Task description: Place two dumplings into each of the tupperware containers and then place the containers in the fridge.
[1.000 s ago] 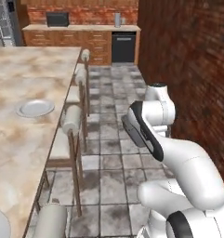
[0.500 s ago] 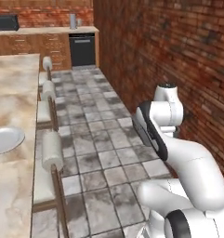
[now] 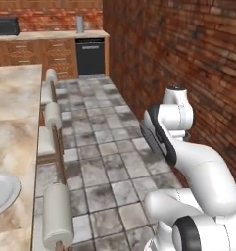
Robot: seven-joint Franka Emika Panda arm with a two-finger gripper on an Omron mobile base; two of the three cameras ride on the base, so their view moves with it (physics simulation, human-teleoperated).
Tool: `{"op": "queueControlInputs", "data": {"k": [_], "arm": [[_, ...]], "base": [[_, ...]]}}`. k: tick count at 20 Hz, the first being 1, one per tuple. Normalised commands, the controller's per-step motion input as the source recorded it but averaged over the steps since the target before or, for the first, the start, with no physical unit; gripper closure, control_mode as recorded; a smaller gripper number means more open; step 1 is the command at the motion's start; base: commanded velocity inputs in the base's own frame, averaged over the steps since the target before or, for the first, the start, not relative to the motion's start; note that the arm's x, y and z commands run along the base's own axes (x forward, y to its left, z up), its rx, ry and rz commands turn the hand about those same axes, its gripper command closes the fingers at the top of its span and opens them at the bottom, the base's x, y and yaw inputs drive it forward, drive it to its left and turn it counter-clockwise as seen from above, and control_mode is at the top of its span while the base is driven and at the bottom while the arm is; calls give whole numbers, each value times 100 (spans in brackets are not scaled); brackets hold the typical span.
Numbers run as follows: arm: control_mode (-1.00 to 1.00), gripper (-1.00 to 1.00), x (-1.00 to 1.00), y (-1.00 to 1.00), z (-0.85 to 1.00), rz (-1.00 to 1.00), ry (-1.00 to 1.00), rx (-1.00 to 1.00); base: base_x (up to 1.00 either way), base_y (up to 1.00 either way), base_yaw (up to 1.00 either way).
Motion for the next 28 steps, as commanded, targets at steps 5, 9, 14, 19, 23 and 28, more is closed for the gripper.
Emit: {"op": "queueControlInputs", "data": {"k": [5, 9, 14, 19, 23, 28], "arm": [[100, 100, 0, 0, 0, 0, 0, 0], [100, 100, 0, 0, 0, 0, 0, 0], [100, 100, 0, 0, 0, 0, 0, 0], [100, 100, 0, 0, 0, 0, 0, 0], [100, 100, 0, 0, 0, 0, 0, 0], [100, 100, 0, 0, 0, 0, 0, 0]], "base": [[100, -15, 4], [100, -13, 5], [100, -11, 5], [100, -16, 5], [100, -17, 6], [100, -29, 4]]}}
